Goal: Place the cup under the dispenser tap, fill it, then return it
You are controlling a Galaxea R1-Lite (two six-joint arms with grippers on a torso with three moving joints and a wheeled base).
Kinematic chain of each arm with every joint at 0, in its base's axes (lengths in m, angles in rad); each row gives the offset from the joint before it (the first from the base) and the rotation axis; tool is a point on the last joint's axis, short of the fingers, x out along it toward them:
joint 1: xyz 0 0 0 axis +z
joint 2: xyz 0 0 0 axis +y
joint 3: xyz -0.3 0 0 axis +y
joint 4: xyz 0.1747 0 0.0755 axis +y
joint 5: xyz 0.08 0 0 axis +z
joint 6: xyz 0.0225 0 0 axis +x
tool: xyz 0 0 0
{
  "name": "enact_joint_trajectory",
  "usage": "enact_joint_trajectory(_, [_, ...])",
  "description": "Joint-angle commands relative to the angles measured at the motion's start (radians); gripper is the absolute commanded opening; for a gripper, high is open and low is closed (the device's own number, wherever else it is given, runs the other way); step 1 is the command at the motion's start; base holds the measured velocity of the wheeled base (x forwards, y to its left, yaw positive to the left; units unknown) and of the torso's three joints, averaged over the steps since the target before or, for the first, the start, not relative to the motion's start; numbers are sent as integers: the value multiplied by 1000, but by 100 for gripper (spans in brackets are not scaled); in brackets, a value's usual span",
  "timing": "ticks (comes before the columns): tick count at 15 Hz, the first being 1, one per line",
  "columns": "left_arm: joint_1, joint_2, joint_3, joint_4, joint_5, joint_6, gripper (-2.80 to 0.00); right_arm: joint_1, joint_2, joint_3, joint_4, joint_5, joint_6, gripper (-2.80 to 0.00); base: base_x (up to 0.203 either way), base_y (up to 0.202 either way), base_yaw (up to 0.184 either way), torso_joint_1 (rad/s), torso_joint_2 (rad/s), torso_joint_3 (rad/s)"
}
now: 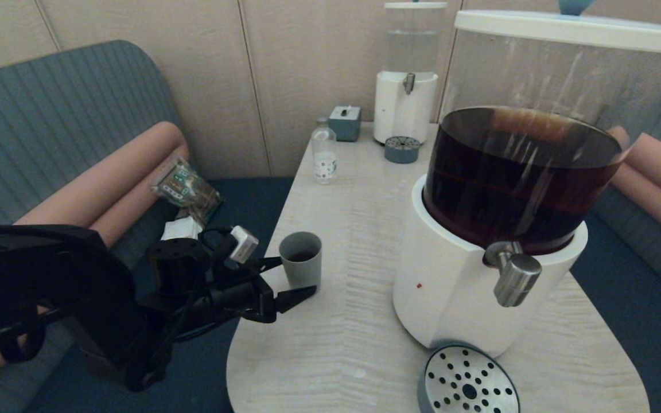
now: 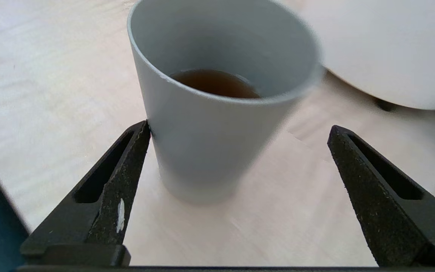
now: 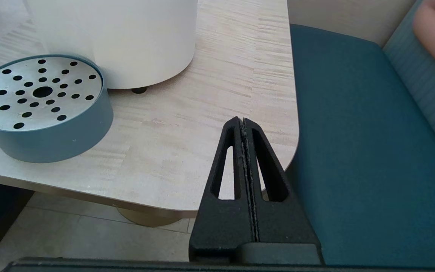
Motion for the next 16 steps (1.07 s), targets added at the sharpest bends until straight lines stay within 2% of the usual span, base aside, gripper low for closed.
enact_joint_trajectory(1, [1,-76,64,-8,4,-1,0,0,-3,11,0,1,-2,-280,0,0,0,0,0,0])
enact_joint_trajectory(10, [1,-260,262,-6,60,-3,0,1,-3,11,0,1,-1,-280,0,0,0,0,0,0])
enact_joint_trajectory(13, [1,-320,295,-3,71,-6,0,0,-3,11,0,1,-1,-280,0,0,0,0,0,0])
enact_joint_trajectory(16, [1,-404,315,0,117,-19,0,1,-3,10,0,1,-1,-280,0,0,0,0,0,0])
